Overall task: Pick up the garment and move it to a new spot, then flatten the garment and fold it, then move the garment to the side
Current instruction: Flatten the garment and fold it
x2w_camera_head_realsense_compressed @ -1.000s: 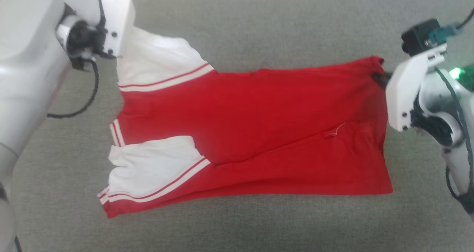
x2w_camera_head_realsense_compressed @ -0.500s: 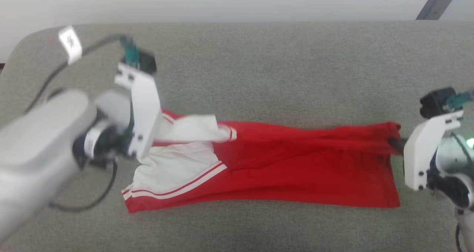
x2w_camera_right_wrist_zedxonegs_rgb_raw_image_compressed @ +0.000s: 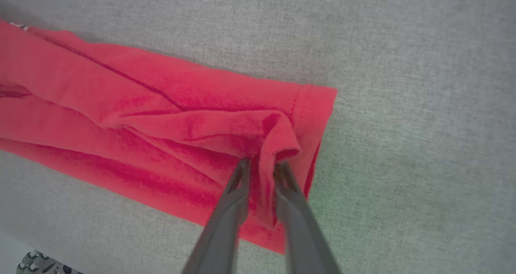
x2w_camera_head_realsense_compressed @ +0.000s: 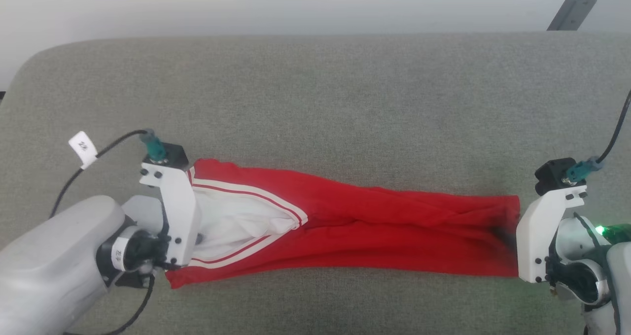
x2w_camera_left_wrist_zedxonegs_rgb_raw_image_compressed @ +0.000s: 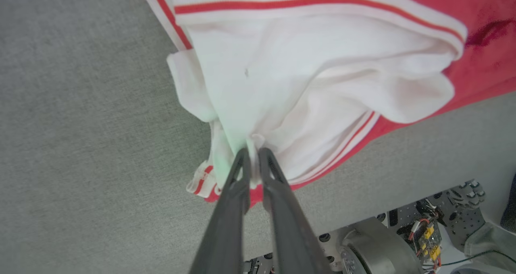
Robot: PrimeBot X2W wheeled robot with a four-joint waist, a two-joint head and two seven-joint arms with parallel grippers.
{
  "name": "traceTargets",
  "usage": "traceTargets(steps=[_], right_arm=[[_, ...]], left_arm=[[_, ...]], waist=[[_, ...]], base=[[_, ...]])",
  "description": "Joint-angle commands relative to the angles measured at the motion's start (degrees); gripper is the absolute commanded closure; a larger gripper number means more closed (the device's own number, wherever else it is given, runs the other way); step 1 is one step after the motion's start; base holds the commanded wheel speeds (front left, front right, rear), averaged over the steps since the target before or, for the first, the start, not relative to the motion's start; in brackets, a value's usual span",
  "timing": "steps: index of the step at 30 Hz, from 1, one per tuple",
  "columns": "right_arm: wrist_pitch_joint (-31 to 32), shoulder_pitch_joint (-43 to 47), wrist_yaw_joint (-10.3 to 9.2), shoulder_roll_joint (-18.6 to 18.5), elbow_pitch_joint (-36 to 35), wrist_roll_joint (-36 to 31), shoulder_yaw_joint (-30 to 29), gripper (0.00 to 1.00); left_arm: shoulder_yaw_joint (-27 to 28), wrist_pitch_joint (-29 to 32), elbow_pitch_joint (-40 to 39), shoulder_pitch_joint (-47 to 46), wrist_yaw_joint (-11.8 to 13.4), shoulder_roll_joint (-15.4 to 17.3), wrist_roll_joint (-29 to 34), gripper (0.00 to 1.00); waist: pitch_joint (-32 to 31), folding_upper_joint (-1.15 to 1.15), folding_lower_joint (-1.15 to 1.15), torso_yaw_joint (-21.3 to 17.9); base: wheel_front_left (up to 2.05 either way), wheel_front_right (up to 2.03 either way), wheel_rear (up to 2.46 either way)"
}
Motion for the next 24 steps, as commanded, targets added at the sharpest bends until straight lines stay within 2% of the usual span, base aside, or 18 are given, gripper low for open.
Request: traceTargets(steps=[1,8,14,20,24], right_arm=[[-0.4,-0.5,0.02,0.1,0.3,0.2,0.0,0.0],[-2.4,0.0,0.02,-0.5,-0.8,0.3,-1.6,0.0],[-4.7,1.3,0.02,0.1,-0.8,-0.8,-5.9,0.0],[-5.7,3.1,0.02,0.0,0.9,-1.7,-8.5,0.0],[-5.2,3.9,0.02,0.2,2.9,-1.6,-8.8,0.0]], left_arm=[[0.6,-0.9,0.5,0.7,-0.4,-0.4,-0.3,0.0],[3.1,-8.7,1.8,2.7,-2.8,-0.4,0.2,0.0],[4.1,-21.4,2.2,5.1,-6.0,0.8,5.5,0.0],[7.3,-35.2,4.1,9.8,-6.0,0.9,6.7,0.0],[9.4,-43.9,5.6,13.4,-5.2,0.7,6.9,0.0]], waist=[[-0.3,0.0,0.0,0.0],[-3.0,0.0,0.0,0.6],[-5.1,0.0,0.0,1.3],[-6.2,0.0,0.0,2.2],[-6.3,0.0,0.0,3.1]], base=[[0.0,0.0,0.0],[0.0,0.0,0.0],[0.0,0.0,0.0],[0.0,0.0,0.0],[0.0,0.0,0.0]])
